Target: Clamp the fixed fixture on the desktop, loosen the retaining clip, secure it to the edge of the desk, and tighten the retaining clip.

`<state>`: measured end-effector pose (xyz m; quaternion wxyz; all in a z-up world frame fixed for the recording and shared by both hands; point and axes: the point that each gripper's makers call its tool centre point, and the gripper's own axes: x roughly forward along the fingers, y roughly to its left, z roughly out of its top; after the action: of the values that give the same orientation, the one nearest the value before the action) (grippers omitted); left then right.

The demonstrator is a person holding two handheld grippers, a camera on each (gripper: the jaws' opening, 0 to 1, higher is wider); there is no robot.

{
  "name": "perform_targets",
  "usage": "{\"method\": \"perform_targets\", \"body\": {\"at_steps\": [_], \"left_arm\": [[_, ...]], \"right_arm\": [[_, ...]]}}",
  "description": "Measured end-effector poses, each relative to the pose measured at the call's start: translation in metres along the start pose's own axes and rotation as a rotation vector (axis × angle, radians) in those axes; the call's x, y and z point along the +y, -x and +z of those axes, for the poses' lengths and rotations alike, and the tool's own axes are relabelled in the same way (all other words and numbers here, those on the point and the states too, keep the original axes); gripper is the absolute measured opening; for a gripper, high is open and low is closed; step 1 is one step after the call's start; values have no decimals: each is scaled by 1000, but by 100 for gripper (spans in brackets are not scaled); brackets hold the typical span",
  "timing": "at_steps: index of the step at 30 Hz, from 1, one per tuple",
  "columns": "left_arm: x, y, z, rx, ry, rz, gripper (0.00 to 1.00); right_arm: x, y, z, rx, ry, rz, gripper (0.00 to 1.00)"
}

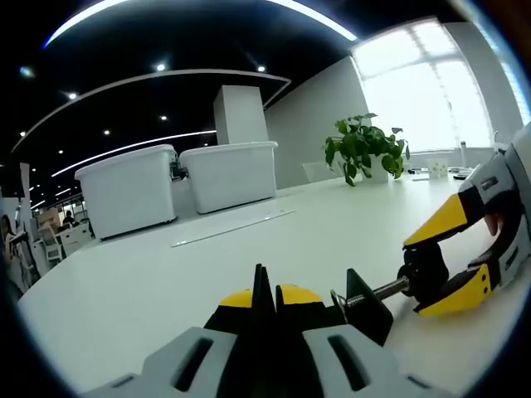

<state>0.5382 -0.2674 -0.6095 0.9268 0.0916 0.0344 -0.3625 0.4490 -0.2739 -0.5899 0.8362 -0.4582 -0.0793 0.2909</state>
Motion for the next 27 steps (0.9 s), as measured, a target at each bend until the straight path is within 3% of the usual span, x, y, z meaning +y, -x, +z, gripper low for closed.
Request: {"method": "perform_targets", "body": {"at_steps": [8,10,12,17,21,24,25,27], "left_arm": [[-1,0,0,-1,-2,-4,7],[-1,0,0,-2,-3,-5,7],[-2,0,0,-2,-4,-6,7],[-2,0,0,-2,-4,-7,7],[-3,1,0,-2,-4,-9,7],[-3,1,0,-3,-5,-11,7],[-3,1,0,-3,-5,-12,7],[-3,1,1,-3,-5,-12,7]], "right_arm": [[2,3,3,8,27,7,23],[3,4,17,-73,-163,17,27],[-3,6,25,-120,-274,17,30],[-26,3,9,-109,-517,-30,29],[-36,2,-8,-96,-806,-43,26],[-39,2,-20,-75,-974,-41,21],[-39,2,-22,-72,-1014,-29,21],[-40,1,-22,-72,-1008,-24,21]]}}
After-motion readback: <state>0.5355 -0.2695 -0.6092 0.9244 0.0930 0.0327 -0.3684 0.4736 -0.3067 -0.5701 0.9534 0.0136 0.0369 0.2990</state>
